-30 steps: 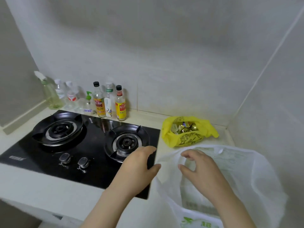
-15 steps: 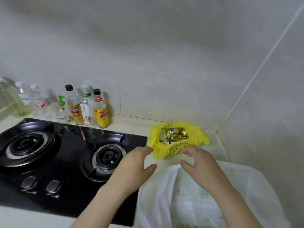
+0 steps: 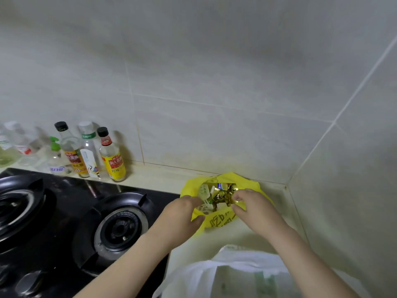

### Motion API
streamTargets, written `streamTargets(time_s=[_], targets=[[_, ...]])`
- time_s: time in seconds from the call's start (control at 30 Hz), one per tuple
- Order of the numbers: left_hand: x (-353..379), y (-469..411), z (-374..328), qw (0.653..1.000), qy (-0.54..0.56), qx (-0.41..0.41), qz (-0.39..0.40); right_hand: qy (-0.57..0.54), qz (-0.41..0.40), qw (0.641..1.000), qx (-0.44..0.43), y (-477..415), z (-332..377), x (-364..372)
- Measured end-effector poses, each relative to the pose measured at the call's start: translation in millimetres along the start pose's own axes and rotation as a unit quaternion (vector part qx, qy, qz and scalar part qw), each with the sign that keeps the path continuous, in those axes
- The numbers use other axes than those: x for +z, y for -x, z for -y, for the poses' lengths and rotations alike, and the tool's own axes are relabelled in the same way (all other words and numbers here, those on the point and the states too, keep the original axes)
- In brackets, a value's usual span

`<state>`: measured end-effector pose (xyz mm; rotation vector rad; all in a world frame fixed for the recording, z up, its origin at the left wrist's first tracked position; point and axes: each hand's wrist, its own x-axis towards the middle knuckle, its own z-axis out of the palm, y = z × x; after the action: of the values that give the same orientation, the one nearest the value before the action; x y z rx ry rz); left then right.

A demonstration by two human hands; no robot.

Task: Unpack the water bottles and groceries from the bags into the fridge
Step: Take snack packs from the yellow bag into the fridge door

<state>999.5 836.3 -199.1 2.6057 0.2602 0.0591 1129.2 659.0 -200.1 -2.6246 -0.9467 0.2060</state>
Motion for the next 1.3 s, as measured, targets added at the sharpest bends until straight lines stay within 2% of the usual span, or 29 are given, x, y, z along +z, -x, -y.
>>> streamTargets(time_s=[0.37,0.63,0.83,0.97,1.13,1.3], targets=[[41,-80,22,0.997,-0.051,-0.013,0.049,0.069,0.061,0.996,-0.015,-69,-44,43],[60,-101,37,0.993,-0.110,-0.005,0.047,0.151,0.124,0.980,-0.046,-89,-65,55],[75,-97,49,0.989,-0.139,0.019,0.039,0.146,0.140,0.979,-0.022,-94,-81,59],[88,-93,60,0.987,-0.159,0.005,0.033,0.116,0.167,0.979,-0.006,-97,-88,67],[97,-93,65,0.983,-0.159,-0.027,0.094,0.085,0.194,0.977,0.013,-102,-94,78],[102,-95,70,0.983,-0.165,-0.025,0.079,0.133,0.159,0.978,-0.004,-105,-96,84]])
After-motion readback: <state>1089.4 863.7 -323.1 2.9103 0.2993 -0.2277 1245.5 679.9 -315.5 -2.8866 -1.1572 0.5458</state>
